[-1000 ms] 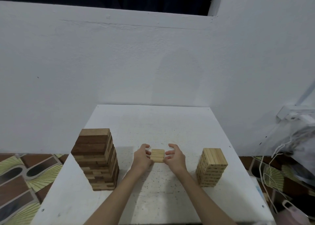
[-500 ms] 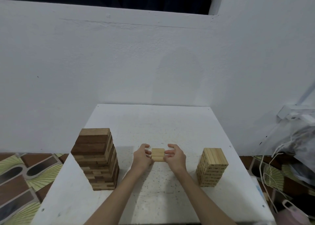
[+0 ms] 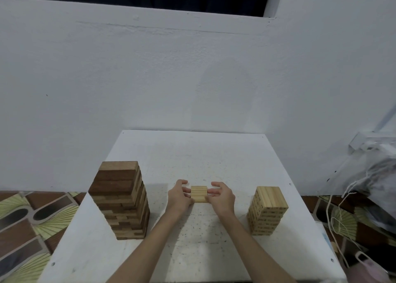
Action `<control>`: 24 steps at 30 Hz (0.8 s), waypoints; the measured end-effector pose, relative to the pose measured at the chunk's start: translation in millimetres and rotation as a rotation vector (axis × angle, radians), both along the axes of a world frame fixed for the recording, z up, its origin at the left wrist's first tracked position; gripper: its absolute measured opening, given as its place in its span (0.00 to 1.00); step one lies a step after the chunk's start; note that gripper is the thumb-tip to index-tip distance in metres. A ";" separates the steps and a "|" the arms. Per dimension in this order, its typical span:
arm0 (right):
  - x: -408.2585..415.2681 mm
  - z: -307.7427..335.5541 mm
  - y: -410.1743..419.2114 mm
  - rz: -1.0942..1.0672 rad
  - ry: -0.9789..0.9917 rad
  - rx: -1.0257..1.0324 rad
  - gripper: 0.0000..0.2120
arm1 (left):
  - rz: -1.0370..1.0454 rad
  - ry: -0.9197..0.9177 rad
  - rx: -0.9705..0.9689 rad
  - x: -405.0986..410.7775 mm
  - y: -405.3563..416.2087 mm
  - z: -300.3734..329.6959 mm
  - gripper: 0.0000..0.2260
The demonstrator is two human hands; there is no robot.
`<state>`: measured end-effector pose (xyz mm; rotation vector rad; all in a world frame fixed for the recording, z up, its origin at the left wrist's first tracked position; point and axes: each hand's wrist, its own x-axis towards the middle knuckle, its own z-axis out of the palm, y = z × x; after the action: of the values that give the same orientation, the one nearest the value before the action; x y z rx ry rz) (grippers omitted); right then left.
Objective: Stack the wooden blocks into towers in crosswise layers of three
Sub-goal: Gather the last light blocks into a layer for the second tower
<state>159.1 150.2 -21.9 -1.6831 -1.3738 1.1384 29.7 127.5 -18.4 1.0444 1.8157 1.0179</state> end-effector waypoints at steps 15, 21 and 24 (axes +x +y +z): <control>0.5 -1.5 1.2 -0.064 0.061 -0.045 0.16 | 0.047 -0.057 -0.006 -0.3 -2.6 3.0 0.22; 2.0 1.7 -1.7 -0.064 0.110 -0.044 0.15 | 0.053 -0.052 0.018 -0.9 -8.7 6.0 0.24; 2.4 8.1 -2.9 -0.048 0.143 -0.027 0.15 | 0.073 -0.080 0.045 -2.8 -12.0 11.7 0.23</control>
<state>161.6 147.3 -13.7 -1.6120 -1.2285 1.2292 26.9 115.5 -6.7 0.9556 1.7844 1.1334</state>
